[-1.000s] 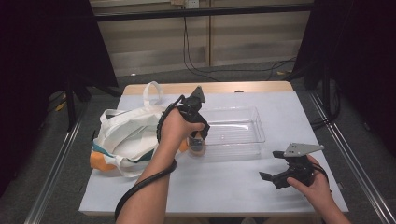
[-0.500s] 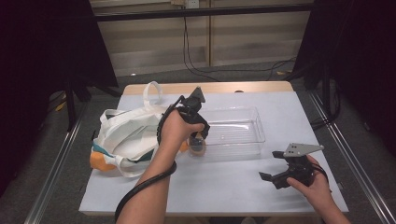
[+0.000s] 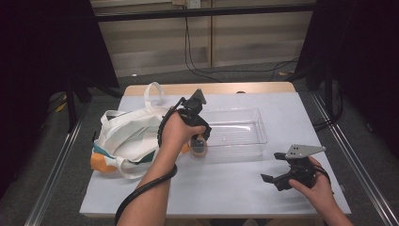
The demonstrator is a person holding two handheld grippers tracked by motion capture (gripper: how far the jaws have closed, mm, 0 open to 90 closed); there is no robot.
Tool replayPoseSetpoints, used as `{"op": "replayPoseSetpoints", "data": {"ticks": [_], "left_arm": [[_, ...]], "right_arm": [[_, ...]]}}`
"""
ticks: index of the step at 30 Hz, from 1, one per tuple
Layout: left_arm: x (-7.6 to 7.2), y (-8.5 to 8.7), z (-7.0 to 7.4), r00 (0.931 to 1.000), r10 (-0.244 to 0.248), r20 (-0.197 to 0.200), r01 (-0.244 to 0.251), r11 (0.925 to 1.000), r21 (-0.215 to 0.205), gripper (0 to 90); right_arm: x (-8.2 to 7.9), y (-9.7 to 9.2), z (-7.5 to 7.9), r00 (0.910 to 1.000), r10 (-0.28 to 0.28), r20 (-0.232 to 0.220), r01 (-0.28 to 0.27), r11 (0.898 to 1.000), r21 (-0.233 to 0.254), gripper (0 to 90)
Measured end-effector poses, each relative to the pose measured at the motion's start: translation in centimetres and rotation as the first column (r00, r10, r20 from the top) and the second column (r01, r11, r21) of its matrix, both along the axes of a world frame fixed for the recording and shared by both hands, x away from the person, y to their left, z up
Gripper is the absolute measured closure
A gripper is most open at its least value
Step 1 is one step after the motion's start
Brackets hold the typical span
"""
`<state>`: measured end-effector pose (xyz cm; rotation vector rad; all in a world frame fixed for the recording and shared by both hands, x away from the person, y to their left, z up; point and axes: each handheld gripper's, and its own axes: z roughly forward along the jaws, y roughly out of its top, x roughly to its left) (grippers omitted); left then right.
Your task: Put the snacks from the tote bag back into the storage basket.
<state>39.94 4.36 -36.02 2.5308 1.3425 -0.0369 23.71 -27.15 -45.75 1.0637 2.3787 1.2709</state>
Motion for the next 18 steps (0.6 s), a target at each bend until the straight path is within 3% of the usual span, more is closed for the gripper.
{"op": "replayPoseSetpoints", "data": {"ticks": [18], "left_arm": [[-0.03,0.6,-0.34,1.0,0.005,0.006,-0.005,0.9998,-0.02,17.9]], "right_arm": [[-0.01,0.07,-0.05,1.0,0.004,-0.003,-0.004,1.0,-0.003,2.3]]}}
